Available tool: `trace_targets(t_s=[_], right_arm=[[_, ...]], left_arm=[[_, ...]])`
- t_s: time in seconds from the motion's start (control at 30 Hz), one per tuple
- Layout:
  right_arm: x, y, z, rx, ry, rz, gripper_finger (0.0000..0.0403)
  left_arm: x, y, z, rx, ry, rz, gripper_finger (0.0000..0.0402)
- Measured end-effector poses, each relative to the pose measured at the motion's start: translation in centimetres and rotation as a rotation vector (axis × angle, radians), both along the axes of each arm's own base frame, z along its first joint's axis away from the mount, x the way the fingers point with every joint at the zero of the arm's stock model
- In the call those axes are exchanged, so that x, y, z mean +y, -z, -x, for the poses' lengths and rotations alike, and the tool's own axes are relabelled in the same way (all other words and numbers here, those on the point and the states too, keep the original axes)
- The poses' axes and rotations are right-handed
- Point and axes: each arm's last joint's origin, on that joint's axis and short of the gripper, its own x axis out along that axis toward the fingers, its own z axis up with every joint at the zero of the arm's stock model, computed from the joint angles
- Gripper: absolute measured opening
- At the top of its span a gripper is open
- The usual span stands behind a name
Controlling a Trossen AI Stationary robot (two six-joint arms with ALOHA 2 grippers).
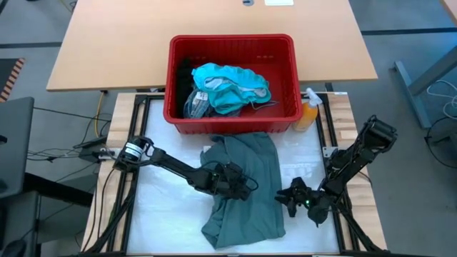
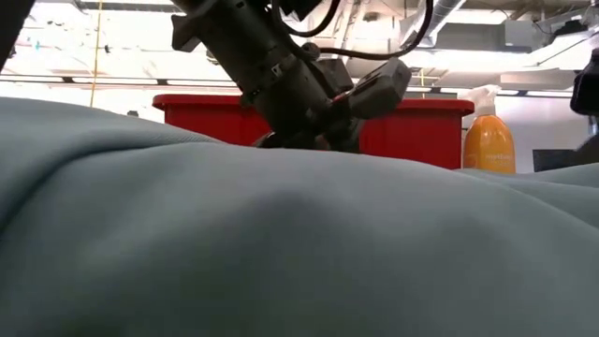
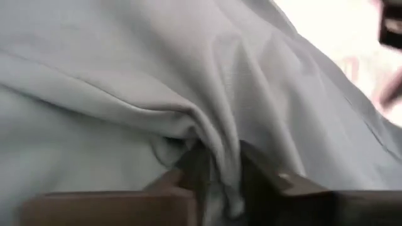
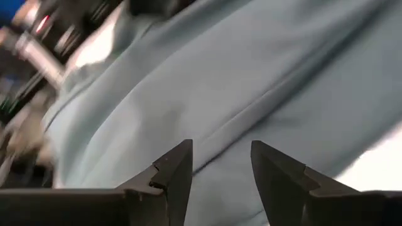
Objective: Fold Laundry from Bin
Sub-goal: Fold the light blue pants
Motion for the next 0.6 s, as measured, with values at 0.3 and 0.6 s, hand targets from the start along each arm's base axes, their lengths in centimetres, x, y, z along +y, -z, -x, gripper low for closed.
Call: trace_targets(t_s=[0.3, 0.6], right_arm=[[-3.7, 1.3, 0.6, 0.037, 0.326, 0.102, 0.017], [-7.3, 0.2, -0.4, 0.188, 0.362, 0.103, 0.0189]], left_arm=[[-1.4, -0.1, 0.4, -0.007, 0.03, -0.011, 0.0002], [-2.7, 0.0, 0.9, -0.002, 0.046, -0.031, 0.0]])
